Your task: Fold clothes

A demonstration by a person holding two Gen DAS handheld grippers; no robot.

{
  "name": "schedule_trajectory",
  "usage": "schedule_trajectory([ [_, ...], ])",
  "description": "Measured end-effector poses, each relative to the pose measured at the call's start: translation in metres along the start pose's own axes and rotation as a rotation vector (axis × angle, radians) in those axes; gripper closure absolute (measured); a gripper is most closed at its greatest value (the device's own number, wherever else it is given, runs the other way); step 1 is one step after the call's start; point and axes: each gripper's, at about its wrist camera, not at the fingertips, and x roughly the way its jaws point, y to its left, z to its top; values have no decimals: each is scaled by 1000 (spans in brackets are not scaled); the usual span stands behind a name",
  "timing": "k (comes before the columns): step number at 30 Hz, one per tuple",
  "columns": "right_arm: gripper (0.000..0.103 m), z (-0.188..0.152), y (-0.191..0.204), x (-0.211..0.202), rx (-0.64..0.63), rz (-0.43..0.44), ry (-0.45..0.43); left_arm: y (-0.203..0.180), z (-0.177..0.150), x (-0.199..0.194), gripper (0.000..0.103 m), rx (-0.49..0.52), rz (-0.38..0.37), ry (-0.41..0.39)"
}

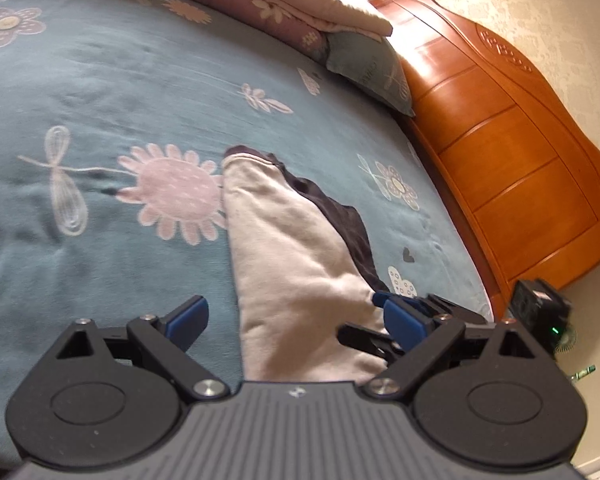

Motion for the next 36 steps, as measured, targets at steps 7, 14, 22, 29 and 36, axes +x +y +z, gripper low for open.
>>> schedule_trajectory([
  [7,0,-28,-33,31,132,51,-16,-28,22,50,9,56,-37,63],
  [14,0,-29,-42,4,195,60,-54,-60,51,124,9,144,-115,104],
  [22,0,-39,-62,-17,262,120,-119,-49,58,201,9,92,-109,144],
  [29,0,-47,-87,-21,362,149,-141,-48,60,173,5,81,-96,137],
  [36,0,-38,-121,-41,455,142,-176,-12,49,103,5,-9,-33,6],
])
